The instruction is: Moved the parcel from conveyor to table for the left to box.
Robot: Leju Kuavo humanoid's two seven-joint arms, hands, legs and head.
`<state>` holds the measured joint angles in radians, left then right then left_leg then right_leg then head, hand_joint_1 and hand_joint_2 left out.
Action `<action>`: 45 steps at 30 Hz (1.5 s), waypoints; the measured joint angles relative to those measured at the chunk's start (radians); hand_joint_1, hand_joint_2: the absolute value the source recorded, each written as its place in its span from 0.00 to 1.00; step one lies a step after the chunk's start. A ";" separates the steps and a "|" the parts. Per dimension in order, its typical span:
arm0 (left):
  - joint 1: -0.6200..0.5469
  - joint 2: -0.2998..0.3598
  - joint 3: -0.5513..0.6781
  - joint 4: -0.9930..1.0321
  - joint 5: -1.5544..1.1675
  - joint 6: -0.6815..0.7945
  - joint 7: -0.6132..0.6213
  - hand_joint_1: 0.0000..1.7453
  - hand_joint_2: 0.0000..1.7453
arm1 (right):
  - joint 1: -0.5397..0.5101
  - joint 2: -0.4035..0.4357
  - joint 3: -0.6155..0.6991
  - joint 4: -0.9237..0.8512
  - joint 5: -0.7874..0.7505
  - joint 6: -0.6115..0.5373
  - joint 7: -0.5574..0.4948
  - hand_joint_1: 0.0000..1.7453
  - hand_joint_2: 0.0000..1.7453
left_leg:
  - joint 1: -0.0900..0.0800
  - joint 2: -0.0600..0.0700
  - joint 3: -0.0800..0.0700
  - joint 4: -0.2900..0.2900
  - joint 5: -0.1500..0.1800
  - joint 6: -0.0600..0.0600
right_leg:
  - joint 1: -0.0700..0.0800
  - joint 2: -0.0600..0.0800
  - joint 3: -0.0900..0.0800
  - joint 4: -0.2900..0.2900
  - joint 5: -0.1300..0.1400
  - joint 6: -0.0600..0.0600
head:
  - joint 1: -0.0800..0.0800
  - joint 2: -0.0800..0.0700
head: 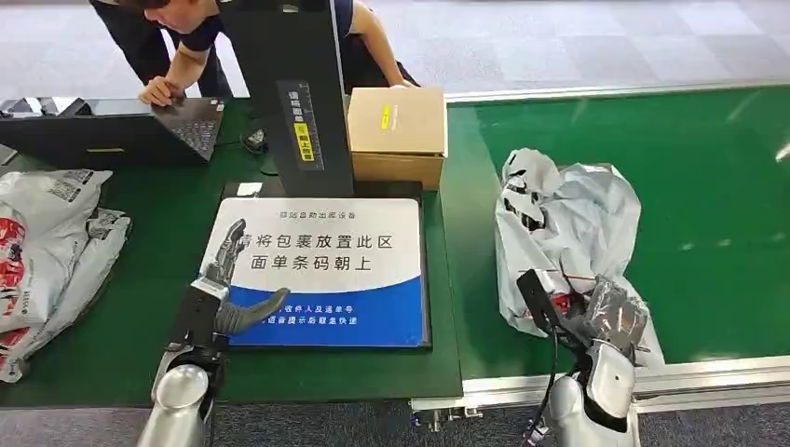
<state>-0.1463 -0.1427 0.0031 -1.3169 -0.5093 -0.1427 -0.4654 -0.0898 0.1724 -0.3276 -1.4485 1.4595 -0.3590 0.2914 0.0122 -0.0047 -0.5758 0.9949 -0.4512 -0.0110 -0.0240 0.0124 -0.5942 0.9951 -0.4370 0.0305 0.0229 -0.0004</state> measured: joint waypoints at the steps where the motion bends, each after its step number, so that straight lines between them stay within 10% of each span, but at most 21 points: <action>1: -0.001 0.000 0.000 0.000 0.000 0.000 0.000 0.00 1.00 | 0.006 0.004 0.013 -0.025 0.002 -0.015 -0.003 0.92 1.00 | 0.000 0.000 0.000 0.000 0.000 0.000 | 0.000 0.000 0.000 0.000 0.000 0.000 | 0.000 0.000; 15: -0.005 -0.001 0.006 0.000 0.001 0.018 -0.011 0.00 1.00 | 0.010 0.010 0.136 -0.126 0.028 -0.101 -0.066 0.85 1.00 | 0.000 0.000 0.000 0.000 0.000 0.000 | 0.000 0.000 0.000 0.000 0.000 0.000 | 0.000 0.000; 45: -0.029 0.008 -0.013 0.033 0.046 0.043 -0.066 0.00 1.00 | -0.187 0.006 0.579 0.226 -0.070 -0.257 -0.278 0.87 1.00 | 0.000 0.000 0.000 0.000 0.000 0.000 | 0.000 0.000 0.000 0.001 0.000 0.000 | 0.000 0.000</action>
<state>-0.1750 -0.1350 -0.0099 -1.2840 -0.4635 -0.0999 -0.5314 -0.2764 0.1789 0.2518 -1.2222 1.3897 -0.6157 0.0138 0.0123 -0.0045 -0.5758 0.9948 -0.4510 -0.0111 -0.0238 0.0125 -0.5942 0.9956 -0.4370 0.0305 0.0229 -0.0004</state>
